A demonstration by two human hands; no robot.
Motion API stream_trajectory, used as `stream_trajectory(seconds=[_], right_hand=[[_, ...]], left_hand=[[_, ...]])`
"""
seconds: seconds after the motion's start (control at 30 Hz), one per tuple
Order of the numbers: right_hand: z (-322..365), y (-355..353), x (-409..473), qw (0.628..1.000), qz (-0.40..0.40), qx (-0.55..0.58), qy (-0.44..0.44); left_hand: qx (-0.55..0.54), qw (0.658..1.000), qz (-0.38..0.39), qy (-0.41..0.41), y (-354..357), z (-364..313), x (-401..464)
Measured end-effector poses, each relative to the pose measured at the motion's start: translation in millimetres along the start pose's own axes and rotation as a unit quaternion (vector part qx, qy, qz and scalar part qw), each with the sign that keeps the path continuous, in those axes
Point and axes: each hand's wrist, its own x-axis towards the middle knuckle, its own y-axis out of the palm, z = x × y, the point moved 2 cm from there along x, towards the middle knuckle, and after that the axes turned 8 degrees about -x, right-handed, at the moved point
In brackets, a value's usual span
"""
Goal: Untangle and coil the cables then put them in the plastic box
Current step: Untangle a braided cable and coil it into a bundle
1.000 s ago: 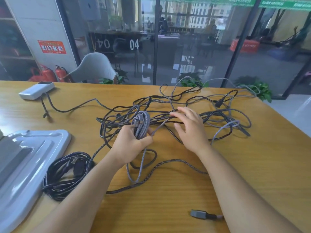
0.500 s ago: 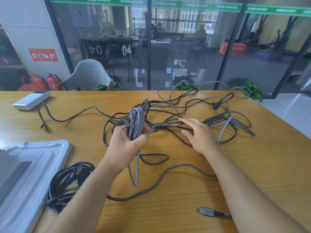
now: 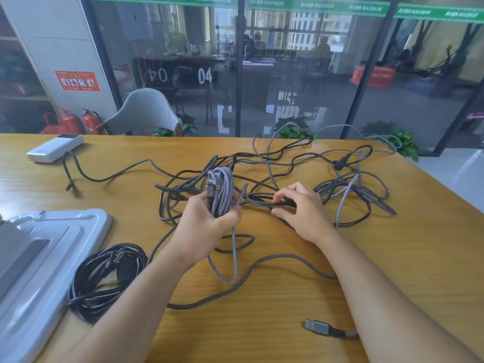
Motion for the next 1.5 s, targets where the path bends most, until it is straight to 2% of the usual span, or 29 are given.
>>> stream_trajectory(seconds=[0.33, 0.47, 0.57, 0.7, 0.77, 0.87, 0.97, 1.07, 1.13, 1.2, 1.27, 1.33, 1.5], right_hand=[[3, 2, 1, 0.999, -0.025, -0.029, -0.004], [-1, 2, -1, 0.995, 0.03, 0.087, 0.031], [1, -3, 0, 0.973, 0.067, 0.216, 0.036], [13, -11, -3, 0.953, 0.103, 0.282, 0.044], [13, -13, -5, 0.961, 0.107, 0.253, 0.031], [6, -9, -8, 0.989, 0.067, 0.129, 0.006], [1, -6, -7, 0.998, -0.057, 0.016, 0.012], [-1, -18, -7, 0.986, -0.165, 0.001, 0.016], [2, -19, -9, 0.989, -0.138, 0.055, -0.007], [7, -12, -12, 0.991, -0.043, 0.125, -0.028], [11, -4, -14, 0.988, 0.029, 0.148, -0.033], [15, 2, -14, 0.992, 0.046, 0.115, -0.036], [30, 7, -9, 0.998, 0.027, 0.017, -0.059]], left_hand=[[0.028, 0.998, -0.048, -0.031, 0, 22, 6], [0.027, 0.999, -0.038, -0.027, 4, 21, 4], [0.037, 0.998, -0.03, -0.028, 9, 22, 4], [0.065, 0.997, -0.022, -0.037, 13, 24, 4], [0.065, 0.997, -0.029, -0.037, 12, 22, 4], [0.04, 0.998, -0.034, -0.031, 6, 20, 2], [0.029, 0.999, -0.025, -0.019, 1, 13, -1], [0.017, 1.0, -0.006, 0.006, 3, -1, -2], [0.015, 1.0, -0.001, 0.012, 4, -7, -3], [0.008, 1.0, 0.001, 0.01, 5, -9, -4], [0.003, 1.0, 0.005, 0.008, 4, -8, -4], [-0.003, 1.0, 0.014, 0.001, 3, -8, -3], [0.007, 1.0, 0.028, -0.004, 4, -9, -5]])
